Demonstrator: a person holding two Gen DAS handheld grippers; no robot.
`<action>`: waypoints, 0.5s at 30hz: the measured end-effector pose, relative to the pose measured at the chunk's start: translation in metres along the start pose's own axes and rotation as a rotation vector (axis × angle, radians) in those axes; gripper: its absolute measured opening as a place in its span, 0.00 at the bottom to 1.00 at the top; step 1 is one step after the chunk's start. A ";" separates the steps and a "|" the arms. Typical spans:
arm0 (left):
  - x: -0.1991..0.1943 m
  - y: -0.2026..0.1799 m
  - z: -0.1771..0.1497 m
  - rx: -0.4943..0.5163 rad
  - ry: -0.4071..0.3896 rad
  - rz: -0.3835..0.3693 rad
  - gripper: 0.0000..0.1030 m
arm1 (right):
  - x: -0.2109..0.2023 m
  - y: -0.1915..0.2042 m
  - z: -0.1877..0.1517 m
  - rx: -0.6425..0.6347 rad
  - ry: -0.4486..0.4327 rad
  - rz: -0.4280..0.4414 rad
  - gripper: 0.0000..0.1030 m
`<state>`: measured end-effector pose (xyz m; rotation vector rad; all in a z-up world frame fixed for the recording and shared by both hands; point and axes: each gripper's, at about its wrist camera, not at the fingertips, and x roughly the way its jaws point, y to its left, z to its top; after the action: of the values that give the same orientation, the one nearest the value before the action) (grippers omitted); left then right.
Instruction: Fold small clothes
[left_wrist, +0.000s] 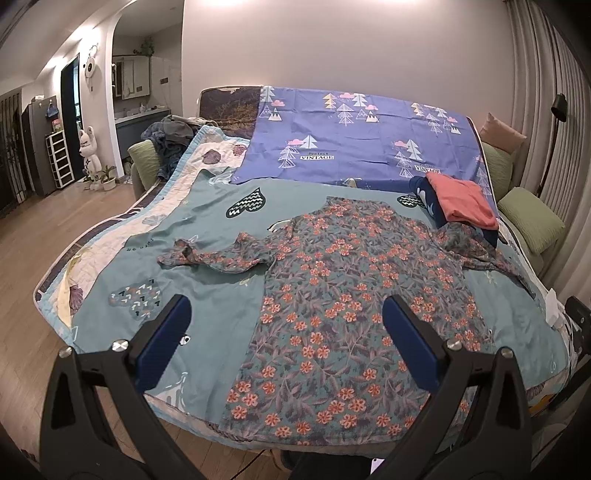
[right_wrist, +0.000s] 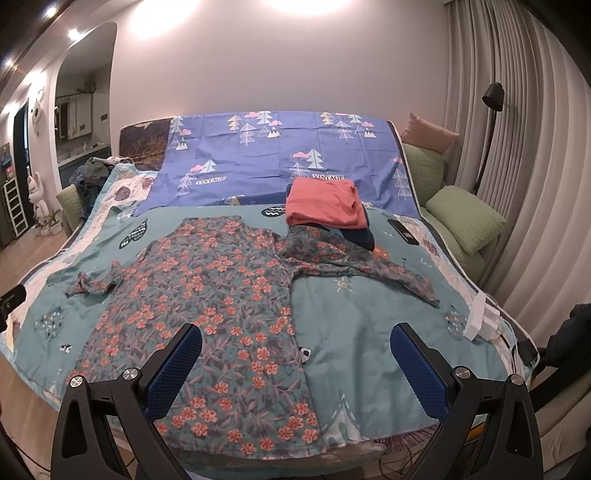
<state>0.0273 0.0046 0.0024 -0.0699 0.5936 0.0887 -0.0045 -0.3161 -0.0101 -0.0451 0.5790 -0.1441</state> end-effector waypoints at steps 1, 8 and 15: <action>0.001 0.001 0.001 -0.006 0.002 -0.007 1.00 | 0.001 0.000 0.002 -0.001 -0.001 -0.002 1.00; 0.008 0.001 0.006 -0.014 0.004 -0.004 1.00 | 0.007 0.001 0.008 -0.011 0.004 -0.007 1.00; 0.011 -0.002 0.010 -0.001 -0.023 0.016 1.00 | 0.013 0.002 0.012 -0.014 0.012 -0.008 1.00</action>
<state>0.0415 0.0045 0.0046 -0.0655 0.5714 0.1050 0.0133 -0.3161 -0.0077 -0.0598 0.5921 -0.1484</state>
